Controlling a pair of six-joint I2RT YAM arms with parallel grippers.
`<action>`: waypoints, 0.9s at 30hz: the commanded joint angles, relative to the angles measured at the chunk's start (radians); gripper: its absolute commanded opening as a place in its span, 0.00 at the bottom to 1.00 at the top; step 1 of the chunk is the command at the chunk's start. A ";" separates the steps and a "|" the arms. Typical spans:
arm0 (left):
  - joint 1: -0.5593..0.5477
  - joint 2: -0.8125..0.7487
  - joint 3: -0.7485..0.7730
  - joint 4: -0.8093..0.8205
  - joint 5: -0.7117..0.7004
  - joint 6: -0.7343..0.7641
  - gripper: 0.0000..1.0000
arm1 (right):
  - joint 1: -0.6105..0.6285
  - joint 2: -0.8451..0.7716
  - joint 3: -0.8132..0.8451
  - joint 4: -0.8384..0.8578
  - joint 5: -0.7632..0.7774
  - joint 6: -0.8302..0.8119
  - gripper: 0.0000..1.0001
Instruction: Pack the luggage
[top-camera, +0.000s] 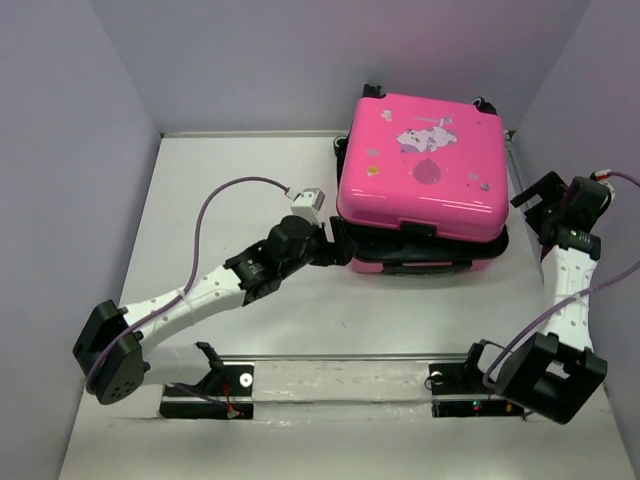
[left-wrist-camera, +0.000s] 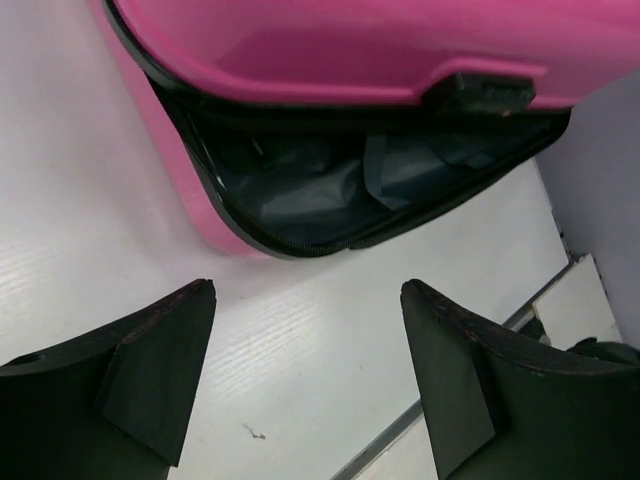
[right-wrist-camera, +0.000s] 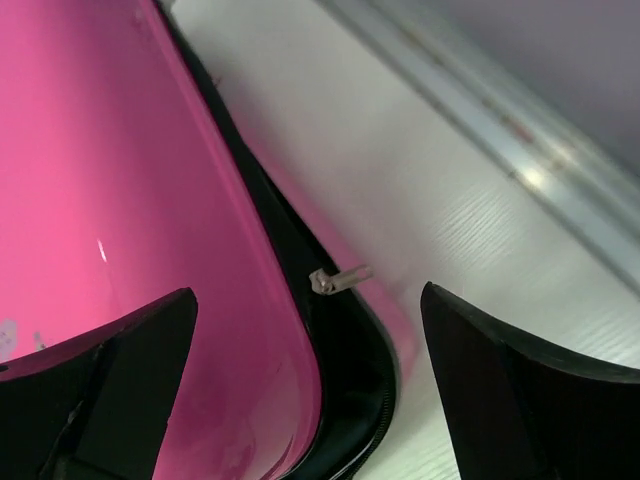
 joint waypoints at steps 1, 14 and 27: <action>-0.033 0.059 -0.066 0.100 -0.039 -0.029 0.87 | -0.030 0.067 -0.050 0.208 -0.430 0.101 1.00; -0.014 0.113 -0.122 0.086 -0.306 0.008 0.69 | 0.323 0.109 -0.325 0.540 -0.685 0.157 0.91; 0.078 -0.197 -0.232 -0.029 -0.288 0.018 0.67 | 0.415 -0.005 -0.430 0.514 -0.611 0.047 0.50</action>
